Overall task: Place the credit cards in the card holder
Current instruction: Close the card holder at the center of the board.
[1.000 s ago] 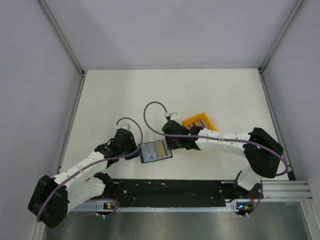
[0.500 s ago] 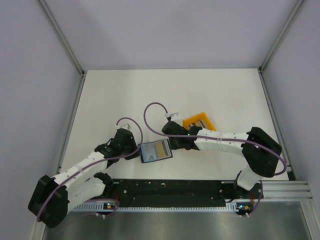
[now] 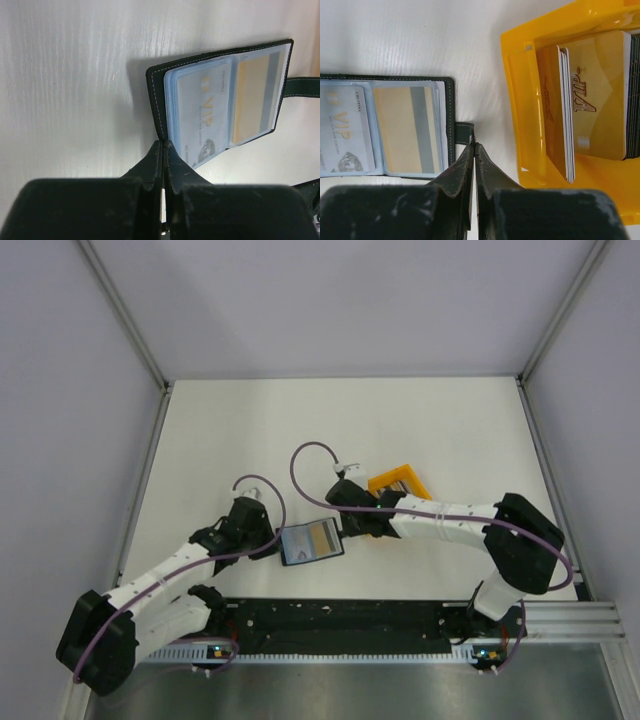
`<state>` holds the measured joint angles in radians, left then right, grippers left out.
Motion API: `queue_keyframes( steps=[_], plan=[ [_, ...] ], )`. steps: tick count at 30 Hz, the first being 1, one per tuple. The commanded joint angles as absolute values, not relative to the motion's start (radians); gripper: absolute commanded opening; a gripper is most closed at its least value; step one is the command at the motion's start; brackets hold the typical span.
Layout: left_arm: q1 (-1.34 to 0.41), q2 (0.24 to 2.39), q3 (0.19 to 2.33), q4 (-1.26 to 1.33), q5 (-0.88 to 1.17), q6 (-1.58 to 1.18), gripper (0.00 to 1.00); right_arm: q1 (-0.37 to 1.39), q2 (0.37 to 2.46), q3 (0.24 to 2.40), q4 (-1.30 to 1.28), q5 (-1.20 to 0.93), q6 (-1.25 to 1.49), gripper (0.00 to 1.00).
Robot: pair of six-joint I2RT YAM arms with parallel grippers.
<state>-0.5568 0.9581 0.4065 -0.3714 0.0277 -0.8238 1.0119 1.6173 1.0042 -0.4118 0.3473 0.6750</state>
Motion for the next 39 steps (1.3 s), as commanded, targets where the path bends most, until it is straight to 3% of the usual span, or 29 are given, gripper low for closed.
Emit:
queue_keyframes(
  steps=[1,13,22,26,33,39],
  plan=[
    [-0.557,0.950,0.469,-0.408,-0.035,-0.793,0.00,1.000,1.586,1.008,-0.387,0.344,0.676,0.00],
    [-0.557,0.971,0.626,-0.436,0.133,-0.722,0.00,1.003,1.534,0.851,-0.161,0.124,0.804,0.00],
    [-0.560,1.035,0.621,-0.316,0.273,-0.750,0.00,1.002,1.514,0.804,-0.094,0.107,0.838,0.00],
    [-0.561,1.049,0.618,-0.269,0.313,-0.758,0.08,1.003,1.517,0.792,-0.078,0.101,0.845,0.00],
    [-0.597,1.140,0.609,-0.181,0.360,-0.790,0.12,1.002,1.480,0.782,-0.112,0.167,0.854,0.00],
    [-0.635,1.218,0.623,-0.138,0.383,-0.796,0.27,1.002,1.451,0.782,-0.137,0.199,0.848,0.00]
  ],
)
